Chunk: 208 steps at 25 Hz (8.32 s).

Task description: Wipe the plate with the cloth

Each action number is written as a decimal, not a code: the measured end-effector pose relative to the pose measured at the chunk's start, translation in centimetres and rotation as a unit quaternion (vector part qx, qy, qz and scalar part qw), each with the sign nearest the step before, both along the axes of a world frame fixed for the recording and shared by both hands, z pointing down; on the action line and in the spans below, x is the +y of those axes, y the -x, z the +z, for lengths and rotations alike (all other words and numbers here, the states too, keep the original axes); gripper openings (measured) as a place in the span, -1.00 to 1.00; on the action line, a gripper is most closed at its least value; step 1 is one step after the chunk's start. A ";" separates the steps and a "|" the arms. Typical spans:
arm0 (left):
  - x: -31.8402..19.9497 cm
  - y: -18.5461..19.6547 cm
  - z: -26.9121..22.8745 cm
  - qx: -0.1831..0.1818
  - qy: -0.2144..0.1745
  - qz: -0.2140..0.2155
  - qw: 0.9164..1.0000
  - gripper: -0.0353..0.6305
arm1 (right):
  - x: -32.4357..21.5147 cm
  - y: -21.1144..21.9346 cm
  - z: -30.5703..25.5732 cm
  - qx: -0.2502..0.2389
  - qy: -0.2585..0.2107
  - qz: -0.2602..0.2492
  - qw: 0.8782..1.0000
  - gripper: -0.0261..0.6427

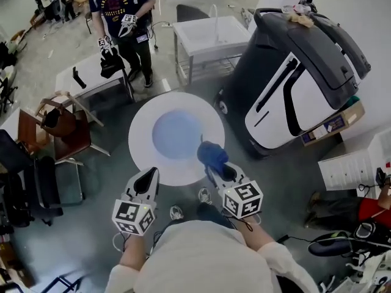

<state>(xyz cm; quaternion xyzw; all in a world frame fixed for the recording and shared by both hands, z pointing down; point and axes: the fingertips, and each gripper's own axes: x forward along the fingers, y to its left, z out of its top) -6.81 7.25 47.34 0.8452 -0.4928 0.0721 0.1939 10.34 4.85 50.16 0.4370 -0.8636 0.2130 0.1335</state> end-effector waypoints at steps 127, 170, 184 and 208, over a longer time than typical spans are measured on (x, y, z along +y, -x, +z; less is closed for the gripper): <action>-15.0 4.3 31.7 0.086 0.423 -0.150 0.890 -0.28 | -10.4 2.5 8.2 0.048 0.102 -0.004 0.994 -0.66; -15.1 3.9 23.2 0.135 0.343 -0.126 0.921 -0.76 | -10.4 2.1 6.4 0.026 0.077 -0.004 0.997 -0.66; -14.0 3.4 15.8 0.162 0.281 -0.124 0.938 -0.76 | -11.5 3.4 3.3 0.008 0.033 -0.022 0.999 -0.66; -10.5 2.5 6.8 0.206 0.200 -0.108 0.952 -0.76 | -11.7 5.1 -0.2 0.040 -0.032 -0.057 0.997 -0.66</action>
